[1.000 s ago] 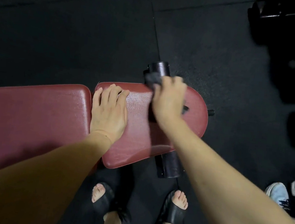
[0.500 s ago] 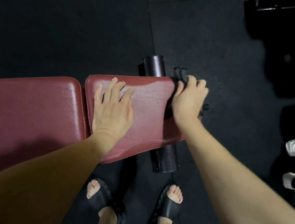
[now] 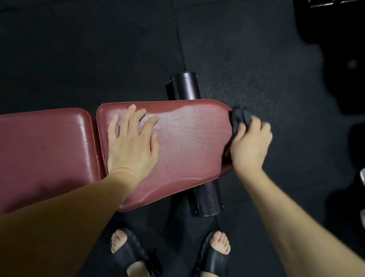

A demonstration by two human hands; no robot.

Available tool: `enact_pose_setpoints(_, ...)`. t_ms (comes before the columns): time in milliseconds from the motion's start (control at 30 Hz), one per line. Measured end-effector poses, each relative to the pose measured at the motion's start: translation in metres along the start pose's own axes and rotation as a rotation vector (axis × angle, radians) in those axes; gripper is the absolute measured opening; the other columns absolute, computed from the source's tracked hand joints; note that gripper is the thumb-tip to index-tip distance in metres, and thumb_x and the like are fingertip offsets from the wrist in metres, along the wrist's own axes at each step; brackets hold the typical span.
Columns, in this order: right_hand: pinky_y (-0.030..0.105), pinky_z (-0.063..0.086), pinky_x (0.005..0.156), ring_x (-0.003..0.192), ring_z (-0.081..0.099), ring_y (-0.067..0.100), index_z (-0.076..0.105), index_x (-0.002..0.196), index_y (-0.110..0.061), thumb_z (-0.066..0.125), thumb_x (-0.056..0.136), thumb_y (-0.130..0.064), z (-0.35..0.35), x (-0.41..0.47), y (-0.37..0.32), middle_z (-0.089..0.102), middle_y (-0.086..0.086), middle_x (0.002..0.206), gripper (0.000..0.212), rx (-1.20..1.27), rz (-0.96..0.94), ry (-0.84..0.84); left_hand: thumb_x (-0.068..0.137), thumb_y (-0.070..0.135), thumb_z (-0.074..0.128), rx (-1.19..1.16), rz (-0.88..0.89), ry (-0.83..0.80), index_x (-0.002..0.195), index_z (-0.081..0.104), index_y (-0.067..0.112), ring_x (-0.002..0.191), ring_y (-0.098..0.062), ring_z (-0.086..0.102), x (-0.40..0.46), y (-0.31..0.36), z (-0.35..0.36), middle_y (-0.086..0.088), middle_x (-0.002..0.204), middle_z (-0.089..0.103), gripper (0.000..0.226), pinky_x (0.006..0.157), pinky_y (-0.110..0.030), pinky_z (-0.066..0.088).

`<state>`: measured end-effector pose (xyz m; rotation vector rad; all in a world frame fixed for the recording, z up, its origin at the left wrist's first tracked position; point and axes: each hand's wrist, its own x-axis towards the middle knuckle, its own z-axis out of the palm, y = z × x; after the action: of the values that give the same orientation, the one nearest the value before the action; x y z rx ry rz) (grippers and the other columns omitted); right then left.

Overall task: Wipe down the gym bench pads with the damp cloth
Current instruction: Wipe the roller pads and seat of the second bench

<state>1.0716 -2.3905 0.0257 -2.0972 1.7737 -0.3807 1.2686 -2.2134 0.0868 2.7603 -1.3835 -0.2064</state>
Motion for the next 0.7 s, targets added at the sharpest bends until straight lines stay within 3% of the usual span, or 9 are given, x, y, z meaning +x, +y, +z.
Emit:
enact_pose_setpoints(100,0.052,0.043,0.091,0.103,0.05,0.042,0.057,0.126,-0.002,0.057,0.1,-0.019,-0.011,-0.041,0.01,0.052,0.023,0.119,0.031,0.024,0.031,-0.035,0.103,0.035,0.035,0.023,0.001,-0.005,0.139,0.056,0.024,0.153,-0.023,0.025,0.0,0.0,0.002,-0.004,0.152,0.045,0.043,0.125,-0.052,0.012)
enact_pose_setpoints(233,0.052,0.042,0.09,0.102,0.051,0.043,0.06,0.123,-0.005,0.058,0.097,-0.023,0.006,0.001,-0.018,0.054,0.023,0.118,0.031,0.019,-0.057,-0.007,0.103,0.035,0.037,0.034,-0.002,0.005,0.139,0.055,0.024,0.153,-0.023,0.025,0.0,0.001,0.005,-0.004,0.152,0.045,0.042,0.126,-0.051,0.012)
enact_pose_setpoints(367,0.049,0.043,0.088,0.107,0.05,0.042,0.063,0.12,-0.012,0.057,0.096,-0.03,0.027,0.054,-0.071,0.054,0.019,0.124,0.03,-0.007,-0.292,-0.109,0.102,0.034,0.039,0.037,0.009,0.019,0.138,0.054,0.025,0.153,-0.023,0.025,-0.001,0.002,0.007,-0.005,0.151,0.044,0.04,0.126,-0.051,0.011)
enact_pose_setpoints(500,0.043,0.039,0.076,0.094,0.048,0.034,0.065,0.111,-0.014,0.057,0.096,-0.029,0.029,0.014,-0.104,0.056,0.014,0.114,0.022,0.051,-0.447,-0.103,0.102,0.032,0.041,0.038,0.003,0.048,0.136,0.055,0.024,0.152,-0.024,0.027,-0.001,0.003,0.005,-0.005,0.151,0.045,0.038,0.126,-0.051,0.012)
enact_pose_setpoints(600,0.041,0.042,0.073,0.091,0.048,0.033,0.065,0.115,-0.012,0.053,0.098,-0.029,0.019,-0.007,-0.086,0.057,0.013,0.109,0.027,0.096,-0.597,-0.163,0.101,0.03,0.042,0.016,0.002,0.049,0.135,0.055,0.024,0.151,-0.024,0.027,-0.001,0.004,0.004,-0.006,0.15,0.045,0.037,0.126,-0.051,0.012)
enact_pose_setpoints(700,0.049,0.047,0.079,0.095,0.049,0.037,0.064,0.121,-0.014,0.047,0.097,-0.032,0.012,0.021,-0.048,0.056,0.015,0.113,0.035,0.045,-0.536,-0.131,0.101,0.029,0.043,0.012,0.006,0.047,0.135,0.055,0.023,0.151,-0.025,0.027,-0.002,0.004,0.004,-0.007,0.149,0.045,0.037,0.126,-0.051,0.011)
